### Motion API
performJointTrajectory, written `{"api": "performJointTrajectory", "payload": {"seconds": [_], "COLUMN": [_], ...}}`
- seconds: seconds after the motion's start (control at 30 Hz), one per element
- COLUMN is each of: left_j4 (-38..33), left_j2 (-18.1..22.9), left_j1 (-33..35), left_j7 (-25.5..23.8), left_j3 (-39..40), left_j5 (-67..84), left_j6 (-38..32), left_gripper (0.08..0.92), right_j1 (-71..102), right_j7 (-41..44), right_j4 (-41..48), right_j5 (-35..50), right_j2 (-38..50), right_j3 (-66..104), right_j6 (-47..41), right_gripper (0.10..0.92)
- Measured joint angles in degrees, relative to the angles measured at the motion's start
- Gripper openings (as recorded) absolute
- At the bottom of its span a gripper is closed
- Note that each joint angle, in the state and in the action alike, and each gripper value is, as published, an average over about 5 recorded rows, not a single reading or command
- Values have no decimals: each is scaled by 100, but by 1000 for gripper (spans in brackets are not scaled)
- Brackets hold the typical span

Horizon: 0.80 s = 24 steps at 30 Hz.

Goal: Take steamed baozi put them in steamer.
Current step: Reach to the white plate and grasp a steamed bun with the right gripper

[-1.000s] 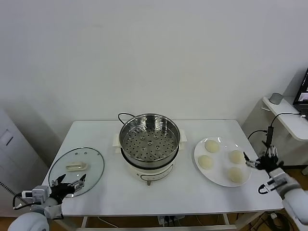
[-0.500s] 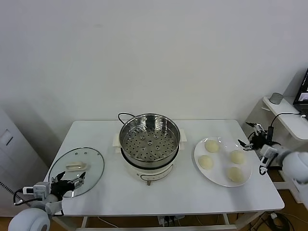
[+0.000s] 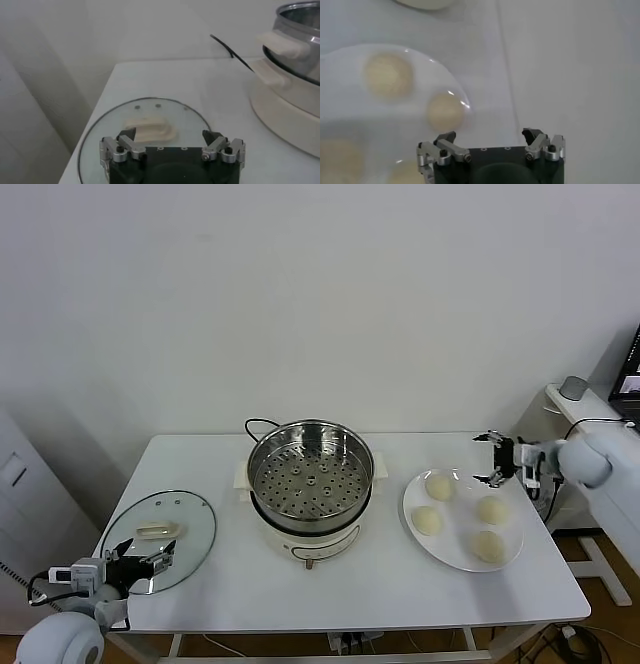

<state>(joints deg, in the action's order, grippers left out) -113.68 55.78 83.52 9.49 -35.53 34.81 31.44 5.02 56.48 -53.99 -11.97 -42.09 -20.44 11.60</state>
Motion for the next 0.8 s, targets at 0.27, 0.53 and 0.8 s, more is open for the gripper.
{"api": "performJointTrajectory", "payload": {"seconds": [0.27, 0.53, 0.8], "left_j4": [22, 19, 7], "left_j2": [-37, -46, -53], "left_j1": [-40, -59, -42], "left_j7": [-5, -6, -6], "left_j3": [-15, -24, -37], "left_j5": [56, 96, 119], "left_j6": [37, 42, 34], "left_gripper": [823, 823, 823], "right_j1": [-757, -968, -937], "right_j7": [761, 975, 939], "right_j4": [1249, 2003, 2403], "right_j5": [-264, -532, -855], "right_j2": [-750, -1345, -1709], "right_j3": [-597, -773, -731], "right_j6": [466, 733, 879], "right_gripper": [823, 823, 823]}}
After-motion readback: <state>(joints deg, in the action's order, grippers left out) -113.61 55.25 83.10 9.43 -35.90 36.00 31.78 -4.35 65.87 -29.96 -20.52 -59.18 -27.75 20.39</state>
